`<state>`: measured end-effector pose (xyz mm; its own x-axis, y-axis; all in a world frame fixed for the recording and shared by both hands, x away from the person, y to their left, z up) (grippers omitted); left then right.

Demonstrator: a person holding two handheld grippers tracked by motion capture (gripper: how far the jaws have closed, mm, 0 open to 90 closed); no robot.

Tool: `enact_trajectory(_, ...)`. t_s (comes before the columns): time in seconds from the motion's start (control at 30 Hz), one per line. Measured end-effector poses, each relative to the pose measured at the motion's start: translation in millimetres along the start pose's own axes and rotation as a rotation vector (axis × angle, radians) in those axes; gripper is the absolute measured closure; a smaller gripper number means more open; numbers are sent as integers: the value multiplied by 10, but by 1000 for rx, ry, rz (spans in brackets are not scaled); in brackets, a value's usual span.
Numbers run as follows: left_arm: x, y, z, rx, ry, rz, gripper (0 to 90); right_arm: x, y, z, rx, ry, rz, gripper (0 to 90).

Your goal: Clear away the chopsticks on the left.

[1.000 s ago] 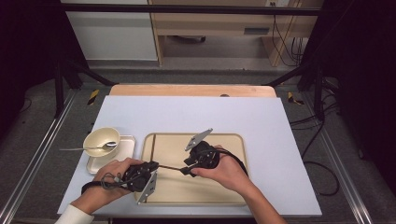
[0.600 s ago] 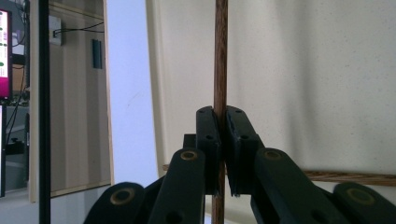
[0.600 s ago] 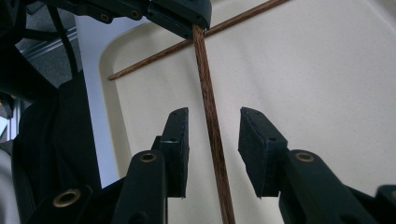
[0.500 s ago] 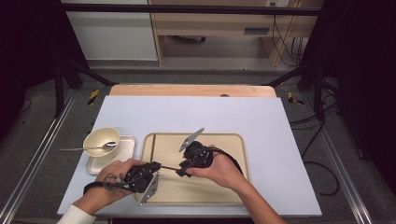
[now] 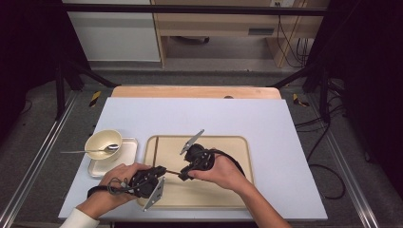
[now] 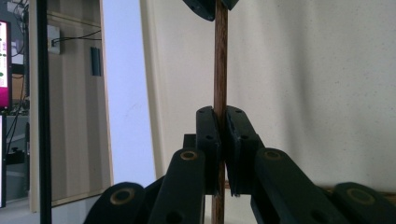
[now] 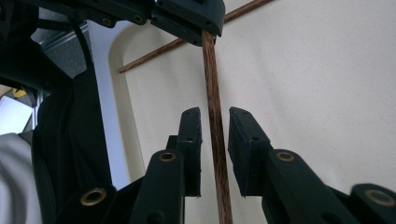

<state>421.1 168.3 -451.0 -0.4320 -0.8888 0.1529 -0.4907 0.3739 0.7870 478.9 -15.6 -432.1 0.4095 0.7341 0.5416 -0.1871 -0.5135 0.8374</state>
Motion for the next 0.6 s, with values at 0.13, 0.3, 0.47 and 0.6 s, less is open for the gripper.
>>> enact_trajectory(0.13, 6, 3, -2, -1, -2, 1, 849, 0, -8, -3, 11, -3, -8, 796)
enact_trajectory(0.3, 7, 6, -3, 0, 0, 4, 849, -2, -17, 2, 10, -1, -10, 825)
enact_trajectory(0.47, 3, 5, -2, -4, 4, 7, 848, -3, -20, 1, 14, 5, -10, 839)
enact_trajectory(0.6, -10, 0, -5, -4, 14, 12, 841, 0, -28, -12, 17, 13, -7, 848)
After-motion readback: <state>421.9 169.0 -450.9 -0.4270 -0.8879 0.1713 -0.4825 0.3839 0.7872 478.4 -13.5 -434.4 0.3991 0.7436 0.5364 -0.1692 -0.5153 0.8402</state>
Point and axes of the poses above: each handheld gripper's, and its own axes: y roughly backward along the jaws, x roughly out of its top, z roughly to its right, the point moved 2 cm from there along -y, roughly forward along the jaws, and after that the axes turned 13 degrees about -x, right-handed, at the moved point
